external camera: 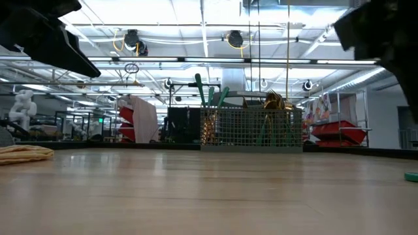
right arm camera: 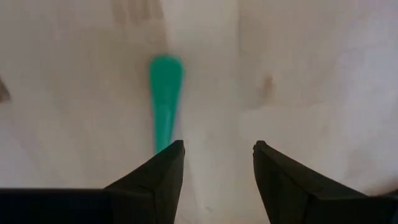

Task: Sort silverware
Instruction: Put the green knife into the gray silverware holder

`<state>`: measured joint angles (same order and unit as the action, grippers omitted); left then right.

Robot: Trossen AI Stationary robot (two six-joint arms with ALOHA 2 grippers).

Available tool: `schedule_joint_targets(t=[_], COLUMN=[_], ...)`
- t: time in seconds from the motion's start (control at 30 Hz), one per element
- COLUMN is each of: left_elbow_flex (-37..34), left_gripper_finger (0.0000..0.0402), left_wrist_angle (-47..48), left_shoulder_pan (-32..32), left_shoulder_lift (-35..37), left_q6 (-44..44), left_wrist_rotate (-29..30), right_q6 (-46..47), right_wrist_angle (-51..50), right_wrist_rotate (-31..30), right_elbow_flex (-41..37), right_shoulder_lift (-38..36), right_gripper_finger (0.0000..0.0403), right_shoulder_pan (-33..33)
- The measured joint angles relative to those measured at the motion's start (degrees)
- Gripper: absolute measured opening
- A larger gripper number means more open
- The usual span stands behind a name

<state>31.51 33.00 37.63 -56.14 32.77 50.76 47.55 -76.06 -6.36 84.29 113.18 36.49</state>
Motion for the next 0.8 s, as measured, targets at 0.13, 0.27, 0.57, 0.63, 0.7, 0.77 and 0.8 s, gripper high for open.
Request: schedule_joint_targets(t=[0.13,0.27,0.57,0.63,0.7,0.77,0.8], left_elbow_flex=[0.0,0.0,0.0,0.0,0.0,0.0,0.0], left_gripper_finger=[0.019,0.019,0.019,0.019,0.019,0.019,0.019], left_wrist_angle=[-1.2,-1.4,-1.8,-2.0,-2.1,-2.1,-2.1], left_shoulder_pan=[0.0,0.0,0.0,0.0,0.0,0.0,0.0], left_shoulder_lift=[0.0,0.0,0.0,0.0,0.0,0.0,0.0], left_q6=[0.0,0.0,1.7,1.9,1.9,1.9,1.9], left_wrist_rotate=[0.0,0.0,0.0,0.0,0.0,0.1,0.2], right_q6=[3.3,9.4,6.3,5.1,4.9,4.8,4.7], right_wrist_angle=[11.4,19.0,28.7,30.5,30.8,30.6,30.3], right_wrist_rotate=[1.6,1.3,2.3,2.4,2.5,3.5,3.7], right_elbow_flex=[-8.8,-17.2,-24.5,-24.7,-24.7,-24.7,-24.7], right_shoulder_lift=[-6.0,-13.1,-15.6,-14.8,-13.9,-12.9,-12.3], right_gripper_finger=[0.0181,0.0181,0.0181,0.0181,0.0181,0.0181,0.0181], right_shoulder_pan=[1.1,1.9,1.6,1.5,1.5,1.5,1.7])
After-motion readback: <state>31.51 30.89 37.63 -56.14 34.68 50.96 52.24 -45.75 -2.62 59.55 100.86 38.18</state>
